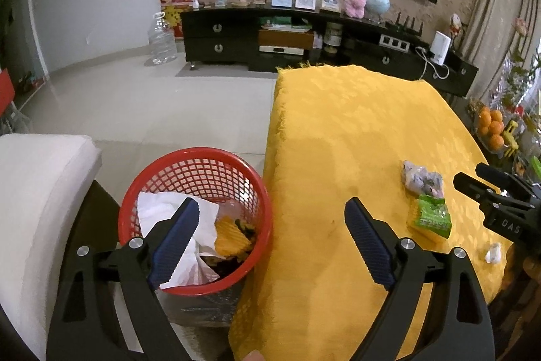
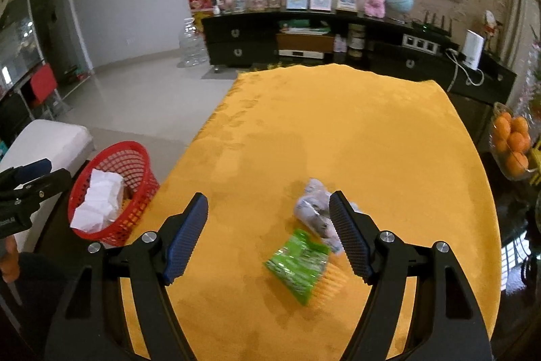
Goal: Collect trash
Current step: 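Move both tools back over the table toward the snack packets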
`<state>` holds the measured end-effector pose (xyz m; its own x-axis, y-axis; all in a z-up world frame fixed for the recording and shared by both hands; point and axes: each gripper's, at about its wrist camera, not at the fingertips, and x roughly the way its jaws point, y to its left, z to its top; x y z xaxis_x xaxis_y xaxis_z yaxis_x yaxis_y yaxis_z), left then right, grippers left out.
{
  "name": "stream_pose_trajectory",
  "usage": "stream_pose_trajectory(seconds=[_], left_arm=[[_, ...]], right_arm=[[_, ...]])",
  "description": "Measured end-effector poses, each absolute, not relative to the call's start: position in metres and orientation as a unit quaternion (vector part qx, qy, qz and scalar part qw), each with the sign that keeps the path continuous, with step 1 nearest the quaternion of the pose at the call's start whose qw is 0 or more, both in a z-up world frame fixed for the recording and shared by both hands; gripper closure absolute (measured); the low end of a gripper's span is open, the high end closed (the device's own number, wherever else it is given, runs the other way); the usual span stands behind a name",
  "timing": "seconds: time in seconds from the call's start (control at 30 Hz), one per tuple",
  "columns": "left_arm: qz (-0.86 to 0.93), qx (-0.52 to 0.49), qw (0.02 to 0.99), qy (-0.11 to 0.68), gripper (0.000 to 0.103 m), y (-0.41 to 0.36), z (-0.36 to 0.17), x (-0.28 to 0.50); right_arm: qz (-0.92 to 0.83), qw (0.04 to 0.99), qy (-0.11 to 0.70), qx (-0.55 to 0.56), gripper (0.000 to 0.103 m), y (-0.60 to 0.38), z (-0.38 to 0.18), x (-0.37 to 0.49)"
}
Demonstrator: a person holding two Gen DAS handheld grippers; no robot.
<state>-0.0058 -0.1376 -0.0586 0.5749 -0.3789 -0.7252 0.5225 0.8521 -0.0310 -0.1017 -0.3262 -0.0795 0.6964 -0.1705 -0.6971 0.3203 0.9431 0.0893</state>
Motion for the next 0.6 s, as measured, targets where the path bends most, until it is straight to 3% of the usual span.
stream_pose_trajectory(seconds=[0.6], left_arm=[[-0.345, 0.139, 0.826, 0.422, 0.018, -0.219, -0.085, -0.039]], right_arm=[[-0.205, 0.899, 0.36, 0.139, 0.031, -0.383, -0.096, -0.159]])
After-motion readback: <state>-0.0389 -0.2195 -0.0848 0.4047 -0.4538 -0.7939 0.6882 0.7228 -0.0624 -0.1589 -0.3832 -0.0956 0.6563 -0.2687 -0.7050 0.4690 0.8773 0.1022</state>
